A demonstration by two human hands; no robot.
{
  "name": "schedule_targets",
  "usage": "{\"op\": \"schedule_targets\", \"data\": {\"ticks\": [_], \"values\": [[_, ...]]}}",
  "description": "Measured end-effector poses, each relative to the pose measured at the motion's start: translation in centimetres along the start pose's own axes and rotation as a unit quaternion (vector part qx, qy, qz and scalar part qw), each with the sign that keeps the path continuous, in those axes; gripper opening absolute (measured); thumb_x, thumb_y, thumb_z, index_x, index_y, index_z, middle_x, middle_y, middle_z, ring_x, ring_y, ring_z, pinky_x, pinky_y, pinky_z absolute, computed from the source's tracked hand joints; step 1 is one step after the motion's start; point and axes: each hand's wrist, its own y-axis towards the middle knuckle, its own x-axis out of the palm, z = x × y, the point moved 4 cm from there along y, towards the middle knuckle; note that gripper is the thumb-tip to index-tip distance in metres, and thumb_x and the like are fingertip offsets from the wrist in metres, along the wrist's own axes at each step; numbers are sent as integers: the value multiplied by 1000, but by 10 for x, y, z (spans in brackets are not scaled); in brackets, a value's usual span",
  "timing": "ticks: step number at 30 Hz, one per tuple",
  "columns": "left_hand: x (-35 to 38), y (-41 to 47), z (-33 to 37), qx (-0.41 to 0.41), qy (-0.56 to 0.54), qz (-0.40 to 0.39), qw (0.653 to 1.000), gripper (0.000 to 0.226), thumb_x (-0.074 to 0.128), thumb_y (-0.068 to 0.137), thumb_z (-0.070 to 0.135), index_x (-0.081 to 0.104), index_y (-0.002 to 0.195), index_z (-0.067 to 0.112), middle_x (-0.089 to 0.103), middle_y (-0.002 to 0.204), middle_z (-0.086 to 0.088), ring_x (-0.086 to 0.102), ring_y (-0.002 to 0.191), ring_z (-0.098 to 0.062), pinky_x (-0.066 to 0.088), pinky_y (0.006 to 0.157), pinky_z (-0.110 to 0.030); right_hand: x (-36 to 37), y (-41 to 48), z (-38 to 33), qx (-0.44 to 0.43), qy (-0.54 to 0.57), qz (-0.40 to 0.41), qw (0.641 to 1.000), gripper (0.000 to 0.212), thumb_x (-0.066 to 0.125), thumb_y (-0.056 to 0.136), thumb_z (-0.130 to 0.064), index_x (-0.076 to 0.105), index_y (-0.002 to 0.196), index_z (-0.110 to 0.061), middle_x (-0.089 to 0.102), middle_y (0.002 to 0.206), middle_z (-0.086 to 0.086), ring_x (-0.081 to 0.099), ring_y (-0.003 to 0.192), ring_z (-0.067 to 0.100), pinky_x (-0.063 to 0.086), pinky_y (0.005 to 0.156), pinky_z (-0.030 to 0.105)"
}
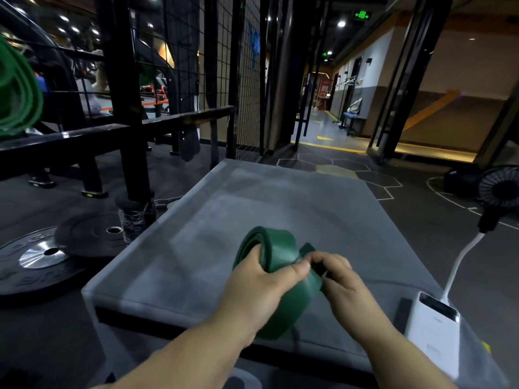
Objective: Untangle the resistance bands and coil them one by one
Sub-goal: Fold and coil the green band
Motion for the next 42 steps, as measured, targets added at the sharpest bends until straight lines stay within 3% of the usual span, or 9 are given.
{"op": "schedule_targets", "data": {"ticks": [4, 7, 10, 18, 28, 32, 35, 38, 42], "values": [[0, -1, 2, 77, 222, 53, 971, 42, 74, 68, 55, 63, 100, 31, 68, 91, 12, 63, 86, -4, 51, 77, -26, 8, 3, 10, 96, 265, -57, 958, 38, 44, 75, -14, 73, 99, -16, 67, 112, 16, 59, 112, 29, 43, 99, 38], [2, 2, -1, 96, 280, 53, 954, 46, 69, 73, 58, 59, 107, 30, 66, 97, 12, 61, 91, -9, 51, 80, -29, 13, 3, 6, 81, 240, -74, 965, 41, 49, 94, -43, 71, 104, -11, 68, 111, 19, 65, 106, 21, 49, 95, 32], [4, 3, -6, 89, 279, 41, 955, 39, 63, 79, 59, 57, 102, 28, 65, 95, 10, 61, 89, -10, 52, 80, -34, 20, 0, 5, 95, 236, -95, 962, 71, 67, 70, -75, 71, 107, -15, 67, 113, 21, 62, 110, 33, 45, 101, 51], [21, -4, -9, 216, 382, -55, 897, 40, 50, 78, 49, 54, 105, 19, 63, 96, 4, 61, 88, -15, 51, 77, -34, 24, -7, -11, 172, 298, -85, 935, 88, 90, 51, -53, 62, 117, -2, 70, 111, 22, 67, 105, 36, 56, 88, 42], [30, -3, -17, 198, 543, -190, 794, 83, 49, 86, 65, 18, 146, 16, 30, 134, 3, 23, 130, -15, 20, 115, -30, 0, -5, -17, 168, 241, -83, 952, 46, 77, 68, -16, 64, 110, 0, 73, 102, 18, 71, 96, 32, 57, 79, 34], [19, -2, -10, 189, 451, -235, 840, 52, 55, 81, 65, 47, 124, 37, 52, 118, 17, 47, 112, 1, 43, 98, -27, -9, -5, -11, 153, 204, -53, 966, 47, 79, 64, -16, 64, 107, -3, 74, 95, 14, 72, 88, 28, 57, 74, 34], [-10, 8, 10, 288, 326, -42, 900, 41, 58, 65, 67, 58, 92, 35, 64, 74, 21, 60, 71, 1, 46, 63, -19, -17, -4, -6, 156, 172, -42, 972, 67, 83, 52, -27, 62, 110, -2, 73, 95, 16, 72, 87, 31, 58, 77, 43], [-30, 25, 9, 258, 323, -1, 911, 68, 70, 49, 70, 45, 107, 44, 55, 104, 24, 52, 100, 1, 42, 83, -18, -20, -4, -8, 148, 162, -65, 974, 67, 82, 49, -27, 62, 108, -3, 73, 96, 18, 71, 89, 34, 57, 82, 48], [-19, 31, -18, 111, 295, -228, 921, 100, 82, 56, 48, 22, 135, 50, 44, 139, 17, 43, 129, 1, 38, 109, -28, -11, -4, -14, 128, 194, -116, 966, 62, 79, 53, -20, 61, 109, 0, 71, 96, 19, 70, 86, 30, 57, 73, 40]]}}
